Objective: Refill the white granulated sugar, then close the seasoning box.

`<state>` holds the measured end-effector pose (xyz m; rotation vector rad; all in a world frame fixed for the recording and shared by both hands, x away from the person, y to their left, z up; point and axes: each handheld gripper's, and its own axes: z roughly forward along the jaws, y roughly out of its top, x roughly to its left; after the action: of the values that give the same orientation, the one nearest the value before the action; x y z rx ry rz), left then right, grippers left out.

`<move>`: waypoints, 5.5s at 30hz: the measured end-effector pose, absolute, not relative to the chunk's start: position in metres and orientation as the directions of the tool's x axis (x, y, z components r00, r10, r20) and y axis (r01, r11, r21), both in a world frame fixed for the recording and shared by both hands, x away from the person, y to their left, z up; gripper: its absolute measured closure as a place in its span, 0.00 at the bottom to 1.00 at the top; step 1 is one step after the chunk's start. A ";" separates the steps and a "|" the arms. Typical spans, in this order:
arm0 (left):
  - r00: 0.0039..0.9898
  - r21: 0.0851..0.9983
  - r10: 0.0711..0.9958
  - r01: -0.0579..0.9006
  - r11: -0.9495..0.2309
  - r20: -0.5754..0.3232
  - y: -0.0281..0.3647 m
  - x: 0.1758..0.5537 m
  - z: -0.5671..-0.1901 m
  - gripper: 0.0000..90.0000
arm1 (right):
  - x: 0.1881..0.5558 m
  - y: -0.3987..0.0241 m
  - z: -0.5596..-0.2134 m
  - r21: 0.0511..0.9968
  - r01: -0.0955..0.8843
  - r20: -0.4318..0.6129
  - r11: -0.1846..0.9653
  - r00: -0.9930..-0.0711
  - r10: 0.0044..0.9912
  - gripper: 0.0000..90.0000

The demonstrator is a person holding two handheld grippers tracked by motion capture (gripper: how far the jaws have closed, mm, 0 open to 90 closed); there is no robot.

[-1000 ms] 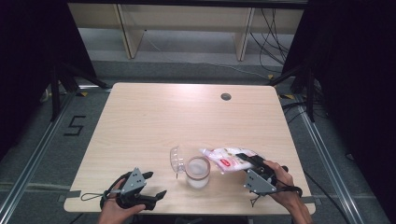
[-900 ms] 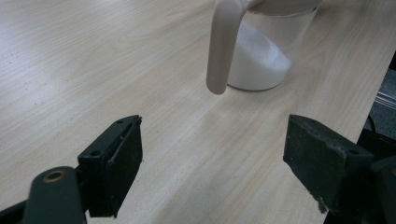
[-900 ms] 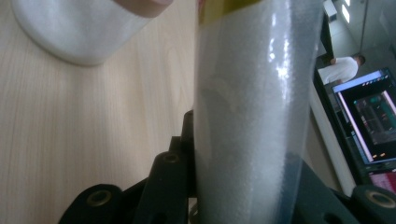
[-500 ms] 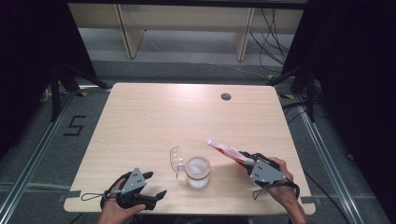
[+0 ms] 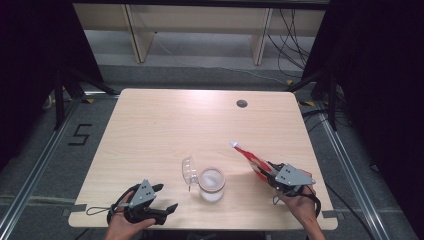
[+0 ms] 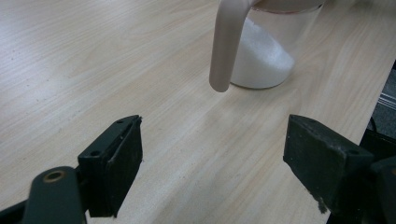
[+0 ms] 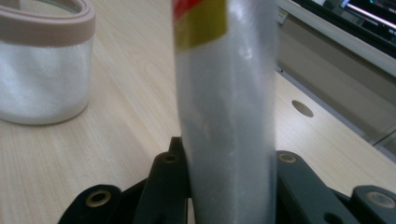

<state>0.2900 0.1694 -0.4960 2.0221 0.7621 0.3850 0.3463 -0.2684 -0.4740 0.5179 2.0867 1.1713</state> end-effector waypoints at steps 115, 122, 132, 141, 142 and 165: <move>0.794 0.894 0.608 0.272 -0.356 0.000 0.135 0.304 -0.438 0.99 | 0.230 -0.272 -0.481 0.886 0.385 0.002 0.260 -0.564 0.826 0.41; 0.803 0.896 0.596 0.267 -0.355 -0.003 0.129 0.307 -0.436 0.99 | 0.230 -0.271 -0.481 0.882 0.383 -0.014 0.274 -0.560 0.829 0.41; 0.811 0.895 0.585 0.269 -0.355 -0.012 0.122 0.308 -0.436 0.99 | 0.230 -0.271 -0.481 0.882 0.382 -0.013 0.275 -0.565 0.825 0.41; 0.823 0.897 0.568 0.268 -0.352 -0.023 0.121 0.308 -0.437 0.99 | 0.230 -0.271 -0.481 0.877 0.387 -0.012 0.285 -0.575 0.818 0.40; 0.822 0.901 0.569 0.272 -0.338 -0.035 0.122 0.308 -0.437 0.99 | 0.230 -0.271 -0.481 0.876 0.388 -0.012 0.286 -0.576 0.817 0.40; 0.807 0.894 0.575 0.348 -0.283 -0.133 0.148 0.293 -0.450 0.30 | 0.231 -0.269 -0.481 0.875 0.395 0.000 0.280 -0.578 0.816 0.39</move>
<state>0.2935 0.1475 -0.4499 1.8998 0.6968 0.2595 0.2308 -0.2693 -0.4807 1.0866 2.1021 1.2383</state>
